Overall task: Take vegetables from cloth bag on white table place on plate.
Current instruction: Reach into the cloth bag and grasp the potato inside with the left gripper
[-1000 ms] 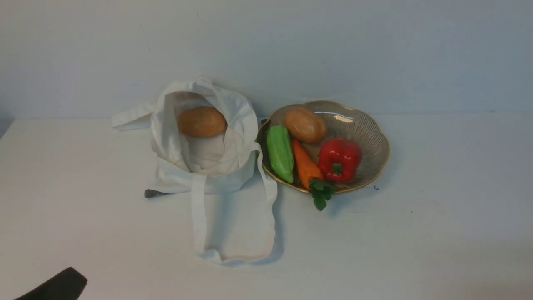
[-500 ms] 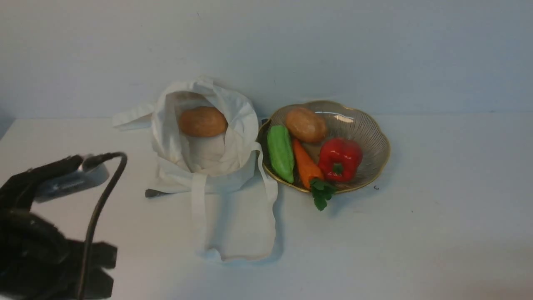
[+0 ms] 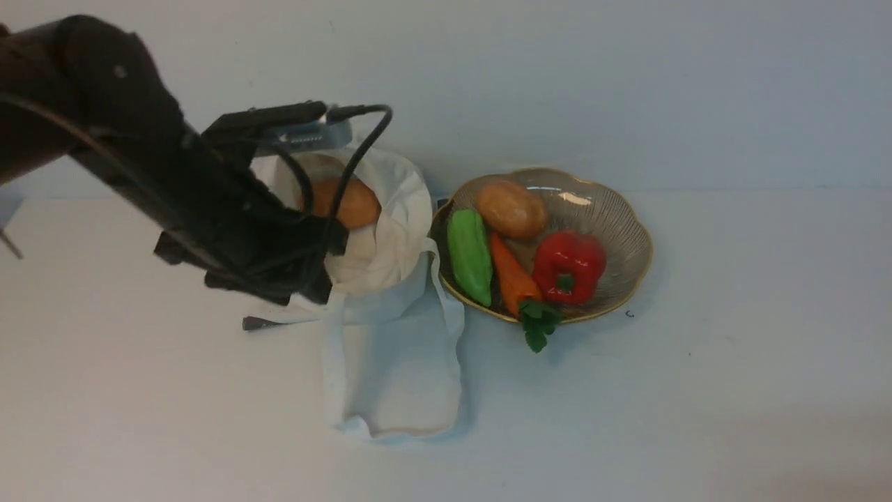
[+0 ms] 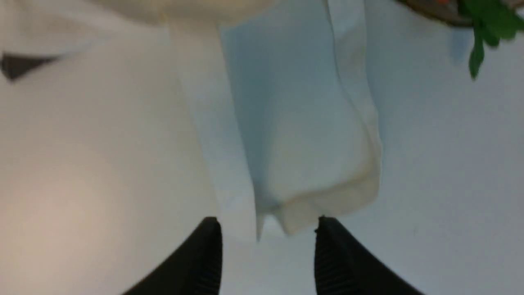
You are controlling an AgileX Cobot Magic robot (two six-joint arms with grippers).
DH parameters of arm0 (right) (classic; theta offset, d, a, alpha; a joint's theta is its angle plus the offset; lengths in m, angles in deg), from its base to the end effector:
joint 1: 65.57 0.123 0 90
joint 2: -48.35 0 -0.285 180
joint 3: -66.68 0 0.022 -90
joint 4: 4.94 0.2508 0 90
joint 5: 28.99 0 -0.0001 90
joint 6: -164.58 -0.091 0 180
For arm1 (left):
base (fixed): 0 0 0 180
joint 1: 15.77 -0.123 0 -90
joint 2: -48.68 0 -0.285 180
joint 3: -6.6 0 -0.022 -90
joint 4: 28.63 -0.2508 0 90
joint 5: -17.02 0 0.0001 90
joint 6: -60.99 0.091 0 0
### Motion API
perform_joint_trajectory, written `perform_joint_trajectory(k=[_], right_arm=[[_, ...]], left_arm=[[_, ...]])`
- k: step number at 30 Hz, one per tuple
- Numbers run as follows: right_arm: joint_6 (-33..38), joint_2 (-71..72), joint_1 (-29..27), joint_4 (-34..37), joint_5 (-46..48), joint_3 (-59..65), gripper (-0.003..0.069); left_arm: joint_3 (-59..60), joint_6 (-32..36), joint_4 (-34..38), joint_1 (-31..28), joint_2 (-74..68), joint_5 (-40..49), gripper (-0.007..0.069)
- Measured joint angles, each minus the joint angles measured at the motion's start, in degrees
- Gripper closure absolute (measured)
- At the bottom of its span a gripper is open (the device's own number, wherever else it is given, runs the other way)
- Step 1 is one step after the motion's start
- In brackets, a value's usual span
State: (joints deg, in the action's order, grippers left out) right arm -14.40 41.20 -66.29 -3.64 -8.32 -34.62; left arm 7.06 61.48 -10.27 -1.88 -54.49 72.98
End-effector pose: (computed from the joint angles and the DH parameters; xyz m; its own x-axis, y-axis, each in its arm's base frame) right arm 0.0530 0.0001 0.1726 -0.2842 0.0070 -0.9587 0.0059 1.0000 0.0056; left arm 0.3306 -0.1062 0.2812 -0.9443 0.0602 -0.3236 0.1639 0.9387 -0.3034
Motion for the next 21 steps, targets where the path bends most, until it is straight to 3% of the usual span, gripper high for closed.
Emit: perform_joint_trajectory(k=[4, 5, 6, 13, 15, 16, 21], right_arm=[[0.0, 0.0, 0.0, 0.0, 0.0, 0.0, 0.0674], [0.0, 0.0, 0.0, 0.0, 0.0, 0.0, 0.0674], [0.0, 0.0, 0.0, 0.0, 0.0, 0.0, 0.0674], [0.0, 0.0, 0.0, 0.0, 0.0, 0.0, 0.0674], [0.0, 0.0, 0.0, 0.0, 0.0, 0.0, 0.0674], [0.0, 0.0, 0.0, 0.0, 0.0, 0.0, 0.0674], [0.0, 0.0, 0.0, 0.0, 0.0, 0.0, 0.0674]], left_arm=[[-4.42, -10.88, -0.35, 0.21, -7.69, -11.52, 0.0232], [-4.51, -11.57, -0.35, 0.21, -8.01, -11.52, 0.023], [-5.09, -17.27, -0.28, 0.21, -10.17, -16.47, 0.0223], [-5.4, -38.64, 0.42, -0.56, -19.45, -33.49, 0.0216], [-5.4, -40.82, 0.48, -0.78, -20.84, -36.01, 0.0216], [-5.4, -42.51, 0.68, -0.97, -22.94, -42.01, 0.0216], [-5.4, -44.86, 2.01, -1.09, -27.07, -54.3, 0.0216]])
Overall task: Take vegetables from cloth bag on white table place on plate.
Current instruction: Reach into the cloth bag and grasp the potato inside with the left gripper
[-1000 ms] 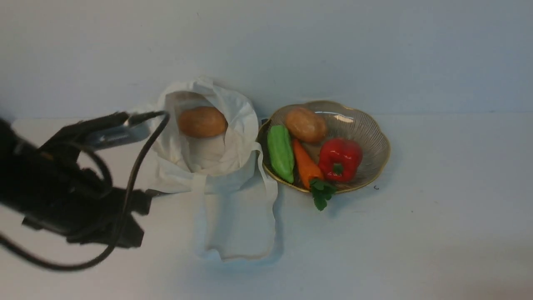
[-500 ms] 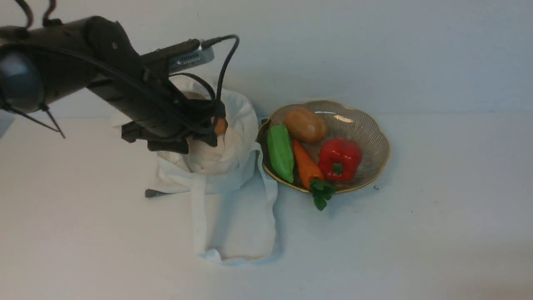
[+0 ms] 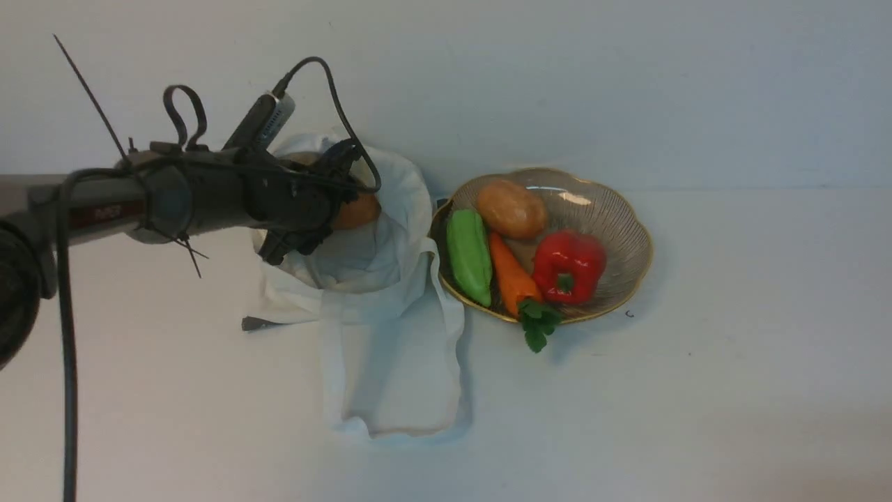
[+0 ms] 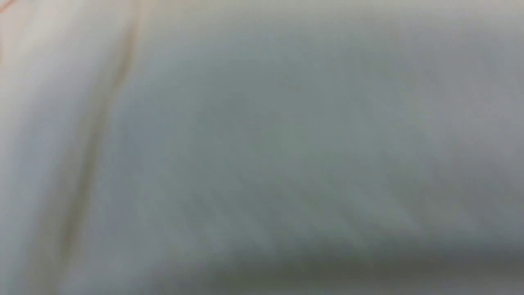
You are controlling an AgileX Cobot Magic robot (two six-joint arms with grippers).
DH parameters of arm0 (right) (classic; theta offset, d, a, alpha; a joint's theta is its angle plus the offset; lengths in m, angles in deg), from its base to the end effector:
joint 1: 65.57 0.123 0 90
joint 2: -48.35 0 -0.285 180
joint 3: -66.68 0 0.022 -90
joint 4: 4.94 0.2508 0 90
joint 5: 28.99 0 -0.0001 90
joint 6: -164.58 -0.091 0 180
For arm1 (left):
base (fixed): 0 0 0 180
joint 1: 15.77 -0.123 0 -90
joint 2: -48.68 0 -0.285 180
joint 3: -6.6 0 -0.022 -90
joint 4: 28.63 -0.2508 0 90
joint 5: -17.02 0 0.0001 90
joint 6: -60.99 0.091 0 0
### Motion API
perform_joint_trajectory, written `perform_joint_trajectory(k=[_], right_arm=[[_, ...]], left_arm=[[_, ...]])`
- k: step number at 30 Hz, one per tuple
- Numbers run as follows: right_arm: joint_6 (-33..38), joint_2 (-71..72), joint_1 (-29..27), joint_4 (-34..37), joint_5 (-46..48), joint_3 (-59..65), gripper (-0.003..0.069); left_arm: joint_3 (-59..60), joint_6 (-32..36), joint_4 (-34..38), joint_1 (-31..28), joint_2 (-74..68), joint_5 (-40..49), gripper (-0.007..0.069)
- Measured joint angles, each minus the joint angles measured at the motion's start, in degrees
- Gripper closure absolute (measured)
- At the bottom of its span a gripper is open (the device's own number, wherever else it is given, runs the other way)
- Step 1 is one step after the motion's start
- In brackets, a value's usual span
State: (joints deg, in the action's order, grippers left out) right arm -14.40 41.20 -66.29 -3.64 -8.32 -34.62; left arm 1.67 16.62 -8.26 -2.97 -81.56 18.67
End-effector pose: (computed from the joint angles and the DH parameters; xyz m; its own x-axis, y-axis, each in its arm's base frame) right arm 0.0530 0.0001 0.1726 -0.2842 0.0070 -0.9587 0.0059 1.0000 0.0056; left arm 0.4622 -0.1060 0.1589 -0.4571 -0.8235 -0.3361 -0.4310 0.5356 -0.7261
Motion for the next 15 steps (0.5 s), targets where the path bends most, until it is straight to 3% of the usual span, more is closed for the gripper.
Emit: perform_joint_trajectory(k=[7, 15], right_arm=[[0.0, 0.0, 0.0, 0.0, 0.0, 0.0, 0.0674], [0.0, 0.0, 0.0, 0.0, 0.0, 0.0, 0.0674]], left_arm=[[-0.07, -2.79, 0.6, -0.06, -2.67, -4.21, 0.0195], [-0.13, -4.7, 0.68, -0.06, -3.02, -5.68, 0.0052]])
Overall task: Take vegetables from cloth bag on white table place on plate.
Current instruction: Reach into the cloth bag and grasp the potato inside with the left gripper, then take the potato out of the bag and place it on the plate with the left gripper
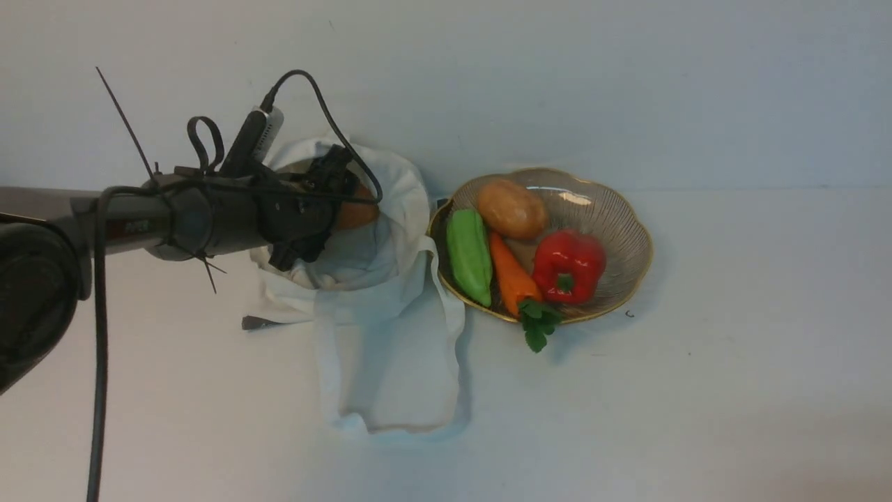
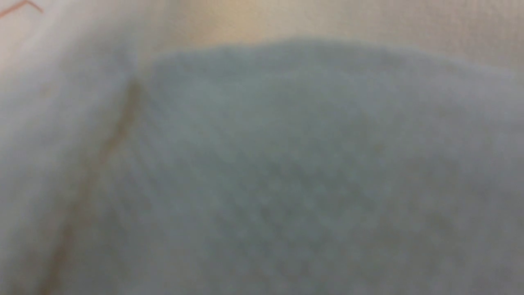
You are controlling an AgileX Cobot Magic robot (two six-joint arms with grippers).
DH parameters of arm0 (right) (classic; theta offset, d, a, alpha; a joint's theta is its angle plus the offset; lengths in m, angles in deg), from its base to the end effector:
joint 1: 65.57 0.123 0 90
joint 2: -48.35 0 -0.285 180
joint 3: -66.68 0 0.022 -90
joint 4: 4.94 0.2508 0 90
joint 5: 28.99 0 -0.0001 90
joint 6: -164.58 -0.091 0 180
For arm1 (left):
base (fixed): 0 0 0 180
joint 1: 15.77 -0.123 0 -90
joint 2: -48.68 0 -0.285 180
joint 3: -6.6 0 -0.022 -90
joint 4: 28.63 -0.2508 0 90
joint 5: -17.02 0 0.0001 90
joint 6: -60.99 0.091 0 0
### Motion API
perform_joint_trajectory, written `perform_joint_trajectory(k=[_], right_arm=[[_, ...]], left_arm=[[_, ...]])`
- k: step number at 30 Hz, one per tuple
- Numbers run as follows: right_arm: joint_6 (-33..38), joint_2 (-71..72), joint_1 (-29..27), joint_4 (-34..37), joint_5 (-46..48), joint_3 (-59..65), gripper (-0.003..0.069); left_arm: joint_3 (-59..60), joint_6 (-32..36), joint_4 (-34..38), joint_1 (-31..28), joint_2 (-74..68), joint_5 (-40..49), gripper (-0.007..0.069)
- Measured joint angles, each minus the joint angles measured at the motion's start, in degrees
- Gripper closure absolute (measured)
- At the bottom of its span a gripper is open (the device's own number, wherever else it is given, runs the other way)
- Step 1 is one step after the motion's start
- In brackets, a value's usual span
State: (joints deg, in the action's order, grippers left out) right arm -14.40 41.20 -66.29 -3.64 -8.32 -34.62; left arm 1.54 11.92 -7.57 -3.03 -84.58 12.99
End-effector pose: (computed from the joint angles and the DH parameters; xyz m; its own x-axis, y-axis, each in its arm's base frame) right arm 0.0530 0.0001 0.1726 -0.2842 0.0070 -0.9587 0.0059 1.0000 0.0056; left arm 0.4696 -0.1039 0.1412 -0.3761 -0.8786 -0.2944 -0.4504 0.4510 -0.7705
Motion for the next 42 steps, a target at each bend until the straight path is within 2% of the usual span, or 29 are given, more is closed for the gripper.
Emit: perform_joint_trajectory(k=[4, 11, 17, 21, 24, 28, 35, 39, 42], right_arm=[[0.0, 0.0, 0.0, 0.0, 0.0, 0.0, 0.0674], [0.0, 0.0, 0.0, 0.0, 0.0, 0.0, 0.0674], [0.0, 0.0, 0.0, 0.0, 0.0, 0.0, 0.0674], [0.0, 0.0, 0.0, 0.0, 0.0, 0.0, 0.0674], [0.0, 0.0, 0.0, 0.0, 0.0, 0.0, 0.0674], [0.0, 0.0, 0.0, 0.0, 0.0, 0.0, 0.0674], [0.06, 0.0, 0.0, 0.0, 0.0, 0.0, 0.0674], [0.06, 0.0, 0.0, 0.0, 0.0, 0.0, 0.0674], [0.06, 0.0, 0.0, 0.0, 0.0, 0.0, 0.0674]], left_arm=[[0.0, -3.35, 0.46, 0.0, -0.61, -2.67, 0.0016], [-0.12, -10.96, 0.8, 0.0, -4.05, -8.4, 0.0024], [-0.36, -13.45, -0.38, 0.06, -4.52, -9.32, 0.0123], [-0.36, -13.2, -4.63, 0.06, -4.24, -9.1, 0.0123], [-0.23, -12.13, -11.4, 0.06, -3.17, -7.14, 0.0123], [-0.12, -11.46, -20.16, 0.06, 0.57, 1.47, 0.0123], [-0.12, -7.23, -36.11, 1.91, 9.23, 23.07, 0.0123], [-0.12, -3.14, -37.49, 4.83, 14.1, 33.97, 0.0123], [-0.1, 2.98, -36.96, 7.74, 17.76, 41.43, 0.0123]])
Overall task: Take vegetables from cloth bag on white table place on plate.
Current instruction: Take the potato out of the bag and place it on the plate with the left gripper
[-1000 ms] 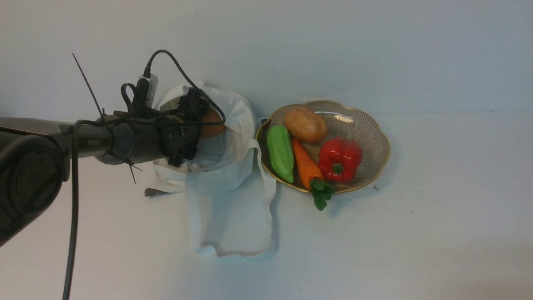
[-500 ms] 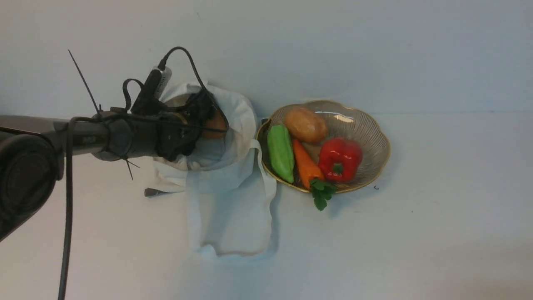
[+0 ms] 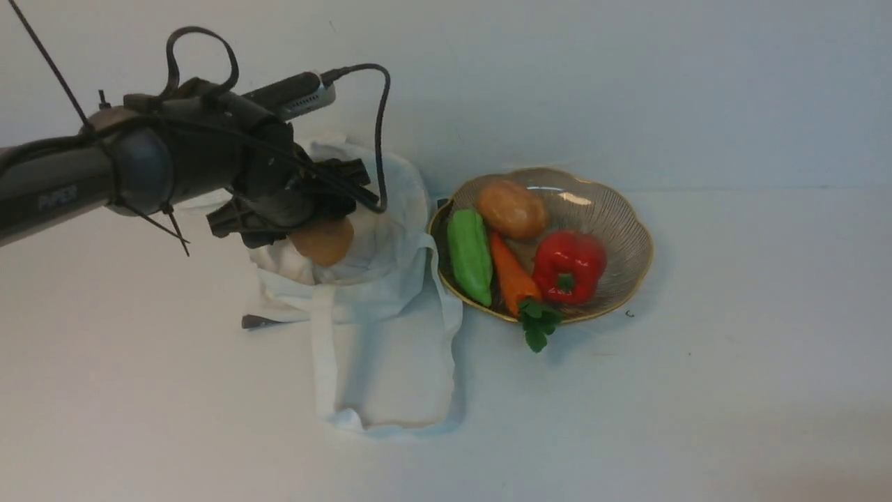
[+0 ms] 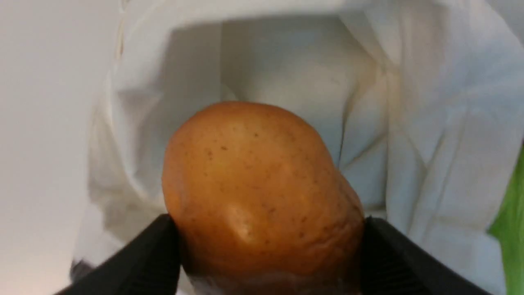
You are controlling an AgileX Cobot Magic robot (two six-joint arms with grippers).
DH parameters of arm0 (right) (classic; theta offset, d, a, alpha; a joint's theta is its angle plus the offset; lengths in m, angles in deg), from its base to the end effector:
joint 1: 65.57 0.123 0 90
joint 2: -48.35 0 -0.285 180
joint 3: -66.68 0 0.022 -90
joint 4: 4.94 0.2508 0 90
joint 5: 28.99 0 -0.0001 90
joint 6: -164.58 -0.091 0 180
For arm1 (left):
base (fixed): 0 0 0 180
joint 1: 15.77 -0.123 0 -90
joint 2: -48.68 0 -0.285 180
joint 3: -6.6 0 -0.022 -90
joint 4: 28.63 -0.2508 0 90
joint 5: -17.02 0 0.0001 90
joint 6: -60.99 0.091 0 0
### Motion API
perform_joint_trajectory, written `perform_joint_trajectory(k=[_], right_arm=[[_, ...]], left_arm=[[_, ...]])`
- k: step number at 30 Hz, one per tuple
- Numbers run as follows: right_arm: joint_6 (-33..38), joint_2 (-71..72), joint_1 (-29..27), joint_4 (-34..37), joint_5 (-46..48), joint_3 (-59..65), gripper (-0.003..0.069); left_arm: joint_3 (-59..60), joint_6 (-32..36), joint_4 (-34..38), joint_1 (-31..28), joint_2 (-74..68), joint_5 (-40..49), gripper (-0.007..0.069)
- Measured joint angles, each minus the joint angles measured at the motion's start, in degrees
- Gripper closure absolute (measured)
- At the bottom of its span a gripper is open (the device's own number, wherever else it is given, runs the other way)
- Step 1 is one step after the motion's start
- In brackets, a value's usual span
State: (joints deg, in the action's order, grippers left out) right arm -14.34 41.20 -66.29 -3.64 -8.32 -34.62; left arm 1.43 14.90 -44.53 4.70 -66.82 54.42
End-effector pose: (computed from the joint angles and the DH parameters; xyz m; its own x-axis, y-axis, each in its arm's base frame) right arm 0.0530 0.0001 0.1726 -0.2842 0.0060 -0.9587 0.0056 1.0000 0.0046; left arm 0.3939 -0.1308 0.2387 -0.7963 -0.2812 -0.5356 -0.2136 0.9591 -0.1859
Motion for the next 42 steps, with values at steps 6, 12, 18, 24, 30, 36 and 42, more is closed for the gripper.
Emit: perform_joint_trajectory(k=[6, 12, 18, 24, 30, 36, 42], right_arm=[[0.0, 0.0, 0.0, 0.0, 0.0, 0.0, 0.0674], [0.0, 0.0, 0.0, 0.0, 0.0, 0.0, 0.0674], [0.0, 0.0, 0.0, 0.0, 0.0, 0.0, 0.0674], [0.04, 0.0, 0.0, 0.0, 0.0, 0.0, 0.0674], [0.06, 0.0, 0.0, 0.0, 0.0, 0.0, 0.0674], [0.11, 0.0, 0.0, 0.0, 0.0, 0.0, 0.0674], [0.13, 0.0, 0.0, 0.0, 0.0, 0.0, 0.0674]], left_arm=[[-0.08, 14.85, 6.83, 6.17, 7.34, 6.41, 0.0123], [-8.96, 31.91, 21.38, 11.83, 5.84, 6.71, 0.0123], [-21.35, 38.07, 28.09, 12.21, -3.51, 7.62, 0.0123], [-31.12, 39.28, 27.93, 12.21, -16.56, 5.62, 0.0123], [-31.86, 39.32, 22.65, 12.21, -20.1, 4.67, 0.0123], [-31.99, 39.32, 20.56, 12.21, -22.81, 1.03, 0.0123], [-31.99, 39.27, 20.62, 12.21, -25.02, -2.58, 0.0109]])
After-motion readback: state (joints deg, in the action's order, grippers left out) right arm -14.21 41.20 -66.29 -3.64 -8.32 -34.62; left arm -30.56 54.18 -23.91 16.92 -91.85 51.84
